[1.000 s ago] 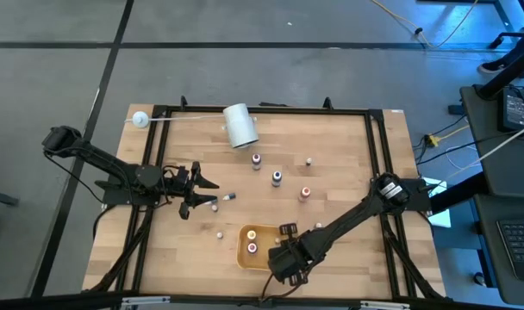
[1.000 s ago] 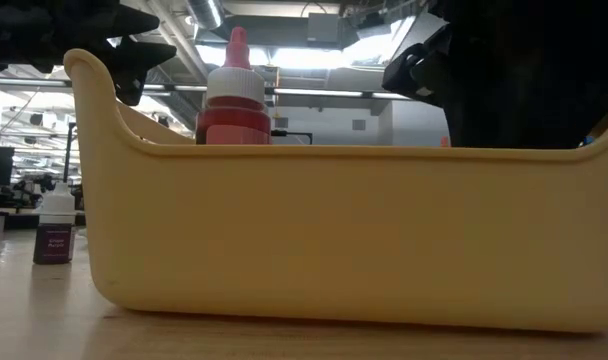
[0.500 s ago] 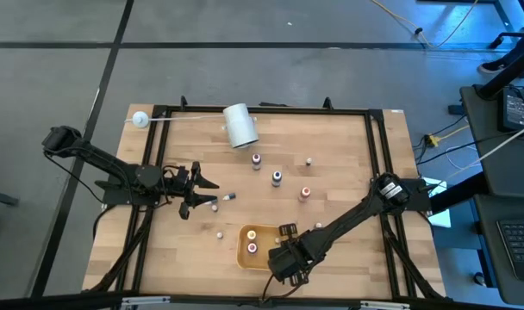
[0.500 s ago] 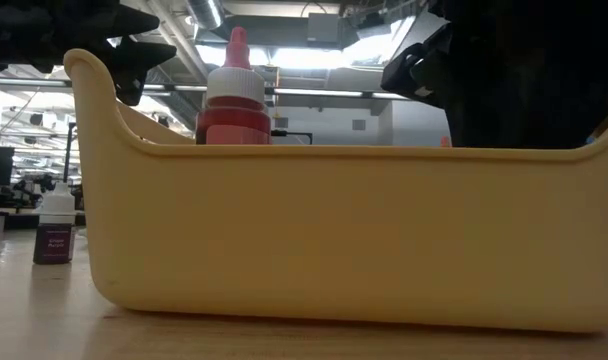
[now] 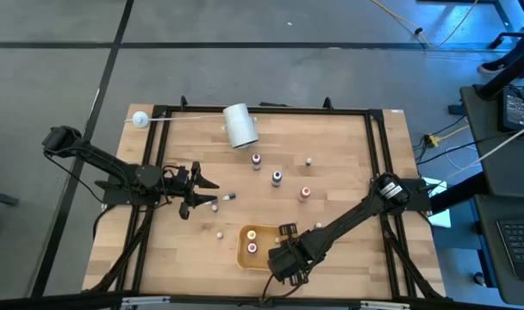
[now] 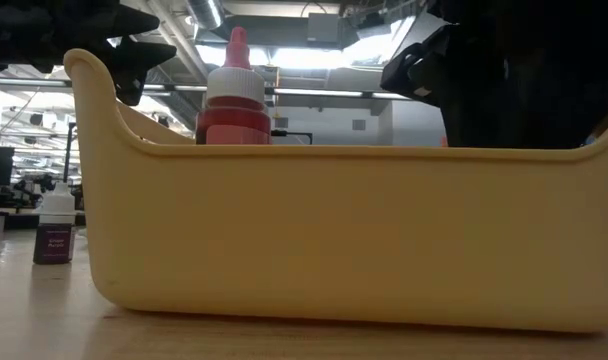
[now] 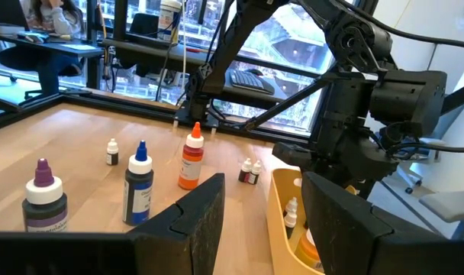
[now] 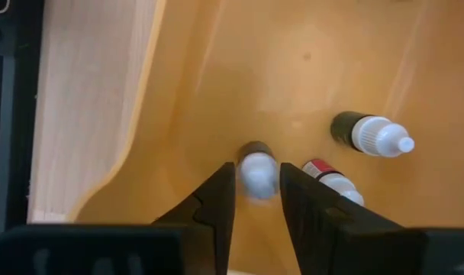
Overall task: Pick & Place food coloring
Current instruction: Put the top right small red food coloring bottle into the yellow bin, then put the right small red food coloring bottle into the yellow bin
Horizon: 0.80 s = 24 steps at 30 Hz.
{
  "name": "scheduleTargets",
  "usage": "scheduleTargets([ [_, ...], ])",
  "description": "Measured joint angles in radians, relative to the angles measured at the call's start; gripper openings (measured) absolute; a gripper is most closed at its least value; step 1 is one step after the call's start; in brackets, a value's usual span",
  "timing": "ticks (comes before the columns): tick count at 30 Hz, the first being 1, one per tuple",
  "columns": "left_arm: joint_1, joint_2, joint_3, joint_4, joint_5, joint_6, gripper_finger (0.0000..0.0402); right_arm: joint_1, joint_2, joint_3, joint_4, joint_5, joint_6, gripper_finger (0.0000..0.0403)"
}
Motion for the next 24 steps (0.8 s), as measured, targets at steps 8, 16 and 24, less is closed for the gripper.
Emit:
scheduleTargets([
  [8,0.000,0.000,0.000,0.000,0.000,0.000,0.0171,0.000,-0.001,0.007,-0.011,0.015,0.001,0.0149],
  [16,0.000,0.000,0.000,-0.006,0.000,0.000,0.0171,0.017,-0.050,0.116,-0.296,0.059,0.003,0.0154],
  [24,0.000,0.000,0.000,-0.023,0.000,0.000,0.0171,0.045,-0.327,-0.132,-0.322,0.173,0.209,0.0154],
])
